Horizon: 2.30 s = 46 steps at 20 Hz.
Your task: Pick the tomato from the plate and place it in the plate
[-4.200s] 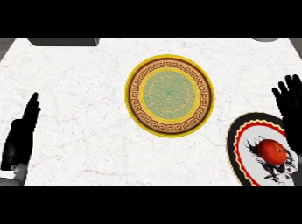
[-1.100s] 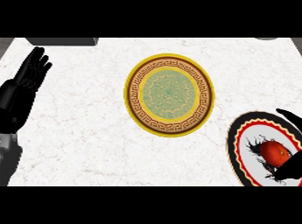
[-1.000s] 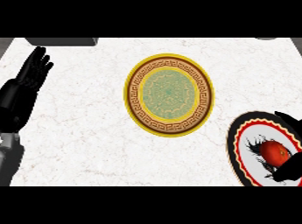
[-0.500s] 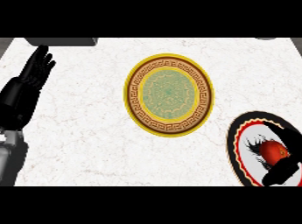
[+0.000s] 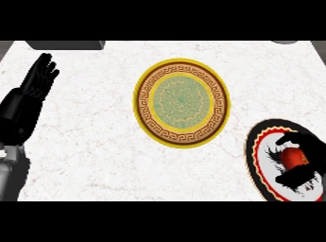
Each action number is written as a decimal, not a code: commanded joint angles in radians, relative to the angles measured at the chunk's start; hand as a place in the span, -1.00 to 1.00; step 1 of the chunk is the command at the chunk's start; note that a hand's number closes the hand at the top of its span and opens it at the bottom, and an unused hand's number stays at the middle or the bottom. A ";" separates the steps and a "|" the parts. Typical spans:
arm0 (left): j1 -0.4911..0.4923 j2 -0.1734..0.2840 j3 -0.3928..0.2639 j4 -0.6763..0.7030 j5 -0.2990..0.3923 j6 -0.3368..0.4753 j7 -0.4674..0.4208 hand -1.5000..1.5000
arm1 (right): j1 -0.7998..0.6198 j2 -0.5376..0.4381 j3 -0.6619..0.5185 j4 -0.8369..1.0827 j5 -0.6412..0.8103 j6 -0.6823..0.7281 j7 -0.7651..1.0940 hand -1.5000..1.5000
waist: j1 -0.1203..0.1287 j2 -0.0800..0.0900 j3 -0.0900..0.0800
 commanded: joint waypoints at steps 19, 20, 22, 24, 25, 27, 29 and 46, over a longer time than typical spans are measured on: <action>0.056 0.046 0.068 -0.022 0.022 -0.013 0.012 0.00 | 0.623 0.344 0.240 -0.738 0.891 -0.455 0.686 1.00 | -0.074 -0.014 -0.003; 0.054 0.036 0.062 -0.030 0.018 -0.002 0.016 0.00 | 0.622 0.348 0.271 -0.794 0.949 -0.442 0.670 1.00 | -0.066 -0.014 -0.003; 0.009 0.042 0.047 -0.022 0.009 -0.007 0.038 0.00 | 0.616 0.408 0.370 -0.828 1.076 -0.431 0.660 1.00 | -0.059 -0.008 -0.001; 0.025 0.030 0.030 -0.041 0.005 -0.008 0.041 0.00 | 0.560 0.469 0.445 -0.877 1.168 -0.427 0.642 1.00 | -0.029 -0.008 0.001; 0.027 0.010 0.015 -0.035 -0.001 -0.004 0.016 0.00 | 0.536 0.504 0.481 -0.891 1.223 -0.410 0.644 1.00 | -0.026 -0.005 0.000; 0.031 0.007 0.015 -0.019 0.001 -0.011 0.009 0.00 | 0.495 0.542 0.574 -0.918 1.311 -0.390 0.653 1.00 | -0.017 -0.003 0.001; -0.001 0.005 0.015 -0.020 -0.006 0.002 0.021 0.00 | 0.439 0.544 0.672 -0.854 1.387 -0.399 0.725 1.00 | -0.010 0.000 0.002; -0.075 -0.003 -0.004 0.008 0.001 -0.034 0.019 0.00 | -0.185 0.546 0.423 -0.542 1.062 -0.329 0.881 1.00 | 0.069 0.028 0.006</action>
